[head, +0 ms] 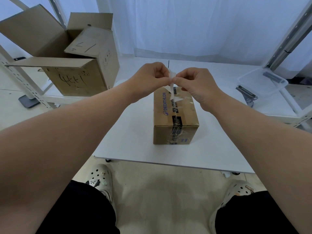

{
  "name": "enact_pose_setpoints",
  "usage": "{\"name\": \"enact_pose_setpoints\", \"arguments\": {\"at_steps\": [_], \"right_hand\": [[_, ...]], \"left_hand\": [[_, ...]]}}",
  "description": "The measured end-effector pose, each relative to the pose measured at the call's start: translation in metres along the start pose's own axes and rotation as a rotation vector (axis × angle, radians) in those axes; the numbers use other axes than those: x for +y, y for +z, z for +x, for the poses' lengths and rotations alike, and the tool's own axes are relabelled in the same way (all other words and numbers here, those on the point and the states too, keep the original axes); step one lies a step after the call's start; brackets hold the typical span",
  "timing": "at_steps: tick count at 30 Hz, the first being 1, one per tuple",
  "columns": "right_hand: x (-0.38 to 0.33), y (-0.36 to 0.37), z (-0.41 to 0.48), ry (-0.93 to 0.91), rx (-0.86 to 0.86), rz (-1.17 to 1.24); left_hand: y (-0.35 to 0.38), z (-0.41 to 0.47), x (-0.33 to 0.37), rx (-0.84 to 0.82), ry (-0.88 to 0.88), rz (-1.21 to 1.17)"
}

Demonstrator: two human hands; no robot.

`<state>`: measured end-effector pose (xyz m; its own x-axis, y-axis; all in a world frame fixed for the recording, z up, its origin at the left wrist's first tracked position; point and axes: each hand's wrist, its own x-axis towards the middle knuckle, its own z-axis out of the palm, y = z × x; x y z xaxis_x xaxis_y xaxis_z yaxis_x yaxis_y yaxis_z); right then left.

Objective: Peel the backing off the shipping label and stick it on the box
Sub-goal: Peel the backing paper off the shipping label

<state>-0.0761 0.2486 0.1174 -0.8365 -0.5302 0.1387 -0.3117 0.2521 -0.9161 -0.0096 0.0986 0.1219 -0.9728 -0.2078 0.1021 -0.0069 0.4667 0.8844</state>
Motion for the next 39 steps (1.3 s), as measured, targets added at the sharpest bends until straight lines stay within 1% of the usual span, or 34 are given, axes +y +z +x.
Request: {"name": "enact_pose_setpoints", "arguments": {"at_steps": [4, 7, 17, 23, 27, 30, 32, 34, 35, 38, 39], "right_hand": [[-0.002, -0.002, -0.001, -0.007, -0.004, 0.014], [-0.003, -0.003, -0.002, 0.002, -0.02, 0.027], [-0.005, -0.003, 0.003, 0.132, 0.105, 0.109], [-0.004, -0.006, 0.003, 0.137, 0.118, 0.18], [-0.002, -0.005, 0.003, 0.085, 0.107, 0.147], [-0.004, -0.004, 0.0, 0.012, 0.05, 0.075], [-0.005, -0.004, 0.0, -0.033, 0.026, 0.053], [-0.003, -0.002, 0.001, -0.087, 0.039, 0.001], [-0.002, -0.002, 0.002, -0.133, 0.05, -0.065], [0.002, -0.003, 0.002, -0.318, 0.086, -0.36], [0.002, -0.004, 0.002, -0.359, 0.093, -0.417]], "left_hand": [[-0.001, 0.0, 0.0, 0.001, 0.014, -0.026], [-0.002, 0.001, 0.001, 0.032, 0.015, 0.013], [-0.006, 0.004, 0.001, 0.124, -0.095, -0.053], [-0.008, 0.006, -0.002, 0.171, -0.117, -0.145], [-0.007, 0.004, -0.001, 0.181, -0.096, -0.153], [-0.007, 0.004, 0.0, 0.19, -0.069, -0.099], [-0.007, 0.005, 0.0, 0.174, -0.045, -0.058], [-0.008, 0.006, 0.001, 0.136, -0.037, -0.037], [-0.008, 0.006, 0.001, 0.125, -0.042, -0.03], [-0.009, 0.006, 0.003, 0.124, -0.059, -0.018], [-0.01, 0.006, 0.004, 0.12, -0.063, -0.021]]}}
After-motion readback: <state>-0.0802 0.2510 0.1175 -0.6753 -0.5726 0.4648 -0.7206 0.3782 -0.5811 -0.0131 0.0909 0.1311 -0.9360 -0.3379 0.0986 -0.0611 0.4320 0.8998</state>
